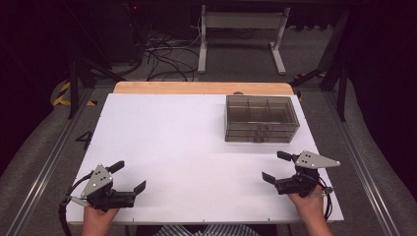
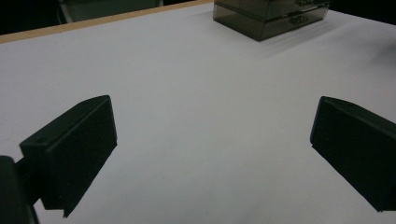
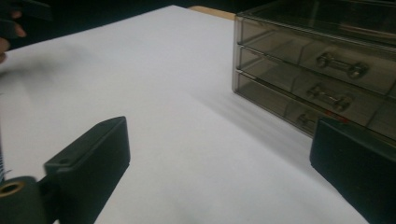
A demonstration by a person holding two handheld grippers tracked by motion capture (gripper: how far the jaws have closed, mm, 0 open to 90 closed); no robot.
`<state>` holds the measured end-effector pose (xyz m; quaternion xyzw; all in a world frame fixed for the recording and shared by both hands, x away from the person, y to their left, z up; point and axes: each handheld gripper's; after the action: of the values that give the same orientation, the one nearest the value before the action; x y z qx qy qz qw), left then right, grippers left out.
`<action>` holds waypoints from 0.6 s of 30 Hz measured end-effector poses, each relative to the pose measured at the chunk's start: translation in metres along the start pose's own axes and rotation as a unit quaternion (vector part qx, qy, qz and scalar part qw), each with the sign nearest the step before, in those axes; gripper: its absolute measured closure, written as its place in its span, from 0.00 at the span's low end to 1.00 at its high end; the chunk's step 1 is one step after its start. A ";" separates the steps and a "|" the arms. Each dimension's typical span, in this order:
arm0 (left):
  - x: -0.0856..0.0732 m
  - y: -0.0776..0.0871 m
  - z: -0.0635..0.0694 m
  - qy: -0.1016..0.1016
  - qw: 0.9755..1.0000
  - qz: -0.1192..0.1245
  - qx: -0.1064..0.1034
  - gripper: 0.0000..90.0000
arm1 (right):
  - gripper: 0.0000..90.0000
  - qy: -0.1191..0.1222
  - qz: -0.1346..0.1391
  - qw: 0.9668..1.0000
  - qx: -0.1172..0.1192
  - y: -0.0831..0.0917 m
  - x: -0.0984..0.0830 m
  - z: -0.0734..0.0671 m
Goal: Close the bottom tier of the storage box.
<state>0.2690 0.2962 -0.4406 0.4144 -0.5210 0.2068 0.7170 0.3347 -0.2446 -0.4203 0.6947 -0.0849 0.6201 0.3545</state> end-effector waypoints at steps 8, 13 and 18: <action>0.000 -0.001 0.001 -0.003 1.000 0.000 -0.001 0.02 | 0.02 0.006 0.007 1.000 0.008 0.000 -0.016 -0.005; 0.000 0.000 0.001 -0.004 1.000 0.000 -0.001 0.02 | 0.01 0.002 -0.010 1.000 0.007 -0.006 -0.022 -0.007; 0.000 0.000 0.000 -0.003 1.000 0.001 -0.003 0.02 | 0.00 0.009 -0.018 1.000 0.016 -0.013 -0.024 -0.010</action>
<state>0.2686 0.2960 -0.4406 0.4129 -0.5241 0.2046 0.7162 0.3284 -0.2366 -0.4477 0.6959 -0.0597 0.6212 0.3553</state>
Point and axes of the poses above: each handheld gripper's, and its own axes: y roughly backward along the jaws, x roughly out of its top, z roughly to its right, and after that the axes turned 5 degrees about y, right-handed
